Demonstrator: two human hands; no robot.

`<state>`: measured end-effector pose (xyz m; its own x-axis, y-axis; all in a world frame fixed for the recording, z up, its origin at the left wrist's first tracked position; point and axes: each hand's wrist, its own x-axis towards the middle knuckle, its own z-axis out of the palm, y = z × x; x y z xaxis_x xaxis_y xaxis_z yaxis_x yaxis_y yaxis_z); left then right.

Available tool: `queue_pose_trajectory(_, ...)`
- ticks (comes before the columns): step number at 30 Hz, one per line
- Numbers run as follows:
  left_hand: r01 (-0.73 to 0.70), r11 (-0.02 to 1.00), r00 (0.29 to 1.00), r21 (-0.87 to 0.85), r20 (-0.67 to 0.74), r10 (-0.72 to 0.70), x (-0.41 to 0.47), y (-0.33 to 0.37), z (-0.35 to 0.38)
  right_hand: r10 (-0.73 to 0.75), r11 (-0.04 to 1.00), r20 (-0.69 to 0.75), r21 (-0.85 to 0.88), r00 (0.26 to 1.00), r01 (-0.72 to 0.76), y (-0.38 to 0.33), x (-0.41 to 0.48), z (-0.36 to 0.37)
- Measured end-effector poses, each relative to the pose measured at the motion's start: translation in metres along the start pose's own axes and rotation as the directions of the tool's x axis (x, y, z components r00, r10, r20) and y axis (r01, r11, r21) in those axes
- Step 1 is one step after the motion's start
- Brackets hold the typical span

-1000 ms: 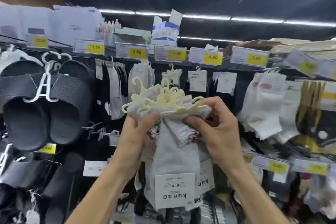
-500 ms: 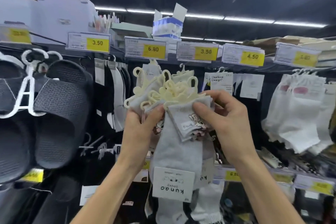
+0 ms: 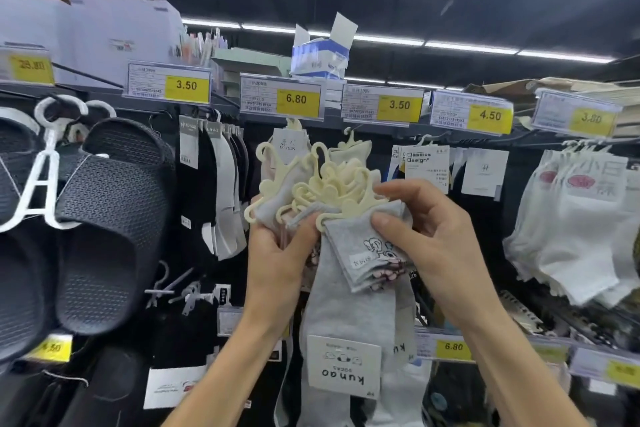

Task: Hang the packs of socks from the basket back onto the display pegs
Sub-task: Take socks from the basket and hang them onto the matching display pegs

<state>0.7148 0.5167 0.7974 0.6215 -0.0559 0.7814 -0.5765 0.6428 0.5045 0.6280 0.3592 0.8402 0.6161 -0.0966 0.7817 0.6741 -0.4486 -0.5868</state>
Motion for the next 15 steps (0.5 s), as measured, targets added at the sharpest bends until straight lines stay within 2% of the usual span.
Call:
queue_pose_trajectory(2, 0.006, 1.0, 1.0, 0.014, 0.0, -0.006, 0.0, 0.0, 0.0, -0.027, 0.999, -0.049, -0.021, 0.998, 0.026, 0.0, -0.001, 0.003)
queue_pose_trajectory(5, -0.004, 0.998, 1.0, 0.066, 0.004, 0.004, -0.001, 0.004, 0.002, 0.036, 0.998, -0.087, 0.055, 0.996, -0.031, 0.003, 0.0, 0.008)
queue_pose_trajectory(8, -0.041, 0.994, 0.998, 0.098, 0.047, 0.037, -0.002, 0.006, 0.002, 0.099, 0.984, -0.049, 0.153, 0.994, -0.09, 0.003, 0.004, 0.012)
queue_pose_trajectory(15, -0.024, 0.993, 0.992, 0.118, 0.126, 0.009, 0.005, 0.008, 0.002, 0.074, 0.967, 0.009, 0.243, 0.997, -0.074, 0.001, 0.01, 0.018)
